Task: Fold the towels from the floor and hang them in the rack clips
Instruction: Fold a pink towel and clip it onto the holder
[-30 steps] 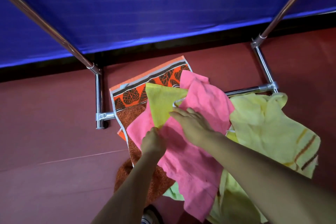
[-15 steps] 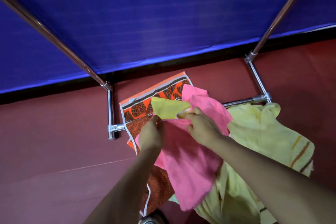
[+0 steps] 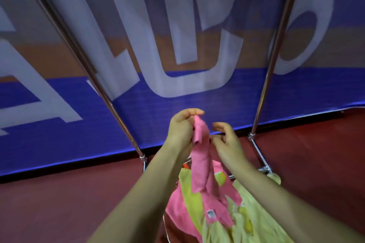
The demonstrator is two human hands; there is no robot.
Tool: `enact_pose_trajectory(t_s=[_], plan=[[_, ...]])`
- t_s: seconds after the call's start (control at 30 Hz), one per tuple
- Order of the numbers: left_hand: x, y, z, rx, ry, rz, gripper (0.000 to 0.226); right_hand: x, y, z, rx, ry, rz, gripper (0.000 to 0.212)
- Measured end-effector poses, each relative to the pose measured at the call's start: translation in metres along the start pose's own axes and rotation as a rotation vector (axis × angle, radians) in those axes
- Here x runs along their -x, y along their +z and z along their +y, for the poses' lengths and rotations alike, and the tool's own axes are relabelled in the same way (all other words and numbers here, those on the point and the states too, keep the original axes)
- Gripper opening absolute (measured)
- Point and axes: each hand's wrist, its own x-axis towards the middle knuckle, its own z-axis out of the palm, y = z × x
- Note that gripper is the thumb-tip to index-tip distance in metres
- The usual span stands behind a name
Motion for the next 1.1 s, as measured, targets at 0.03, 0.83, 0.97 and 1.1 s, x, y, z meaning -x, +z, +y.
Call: enact_pose_trajectory(t_s=[0.03,0.83,0.97,1.1], plan=[[0.008,0.003,0.020,0.029,0.026,0.005,0.040,0.012,-0.005,-0.017,-0.021,-0.056,0.029,0.035],[0.128,-0.021,0.175,-0.461,0.433,0.134,0.059,0.077,-0.068,-0.226,0.041,-0.427,0.205,0.026],[0.129,-0.028,0.159,-0.900,0.653,0.260,0.044,0.071,-0.070,-0.234,0.149,-0.510,0.129,0.021],[0.130,-0.039,0.168,-0.906,0.778,0.399,0.009,0.069,-0.078,-0.232,0.200,-0.536,0.026,0.020]])
